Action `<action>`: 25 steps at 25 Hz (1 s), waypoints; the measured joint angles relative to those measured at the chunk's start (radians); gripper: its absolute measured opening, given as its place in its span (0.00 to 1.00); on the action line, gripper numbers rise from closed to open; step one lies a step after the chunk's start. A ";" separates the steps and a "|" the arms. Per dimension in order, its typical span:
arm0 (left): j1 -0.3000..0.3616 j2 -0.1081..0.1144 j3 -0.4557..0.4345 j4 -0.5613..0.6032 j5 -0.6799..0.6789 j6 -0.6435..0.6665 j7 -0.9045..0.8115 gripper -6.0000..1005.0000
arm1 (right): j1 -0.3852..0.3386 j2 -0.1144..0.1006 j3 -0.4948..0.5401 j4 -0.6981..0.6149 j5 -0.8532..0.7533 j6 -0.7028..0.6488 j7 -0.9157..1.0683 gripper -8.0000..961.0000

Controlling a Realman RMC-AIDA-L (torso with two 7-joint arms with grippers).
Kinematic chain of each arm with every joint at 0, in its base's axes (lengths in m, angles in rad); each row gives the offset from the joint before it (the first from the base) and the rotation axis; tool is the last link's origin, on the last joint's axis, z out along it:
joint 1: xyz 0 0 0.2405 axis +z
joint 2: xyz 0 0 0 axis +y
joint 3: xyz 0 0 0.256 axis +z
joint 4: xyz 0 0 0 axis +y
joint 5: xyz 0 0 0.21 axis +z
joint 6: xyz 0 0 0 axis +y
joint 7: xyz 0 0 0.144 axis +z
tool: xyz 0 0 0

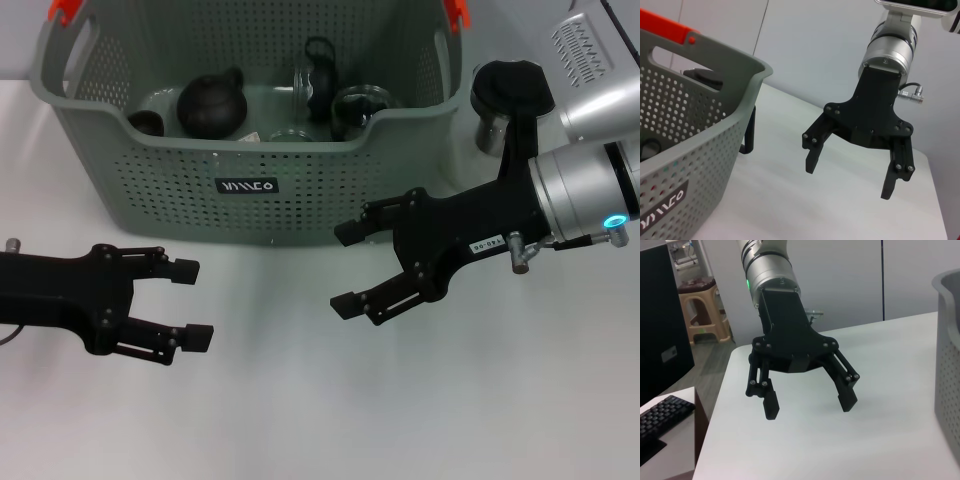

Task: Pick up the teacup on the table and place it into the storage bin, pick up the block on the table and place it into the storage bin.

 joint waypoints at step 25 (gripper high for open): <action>-0.002 0.002 -0.002 0.002 0.013 -0.001 -0.002 0.95 | 0.005 0.000 0.000 0.002 -0.001 0.014 -0.001 0.98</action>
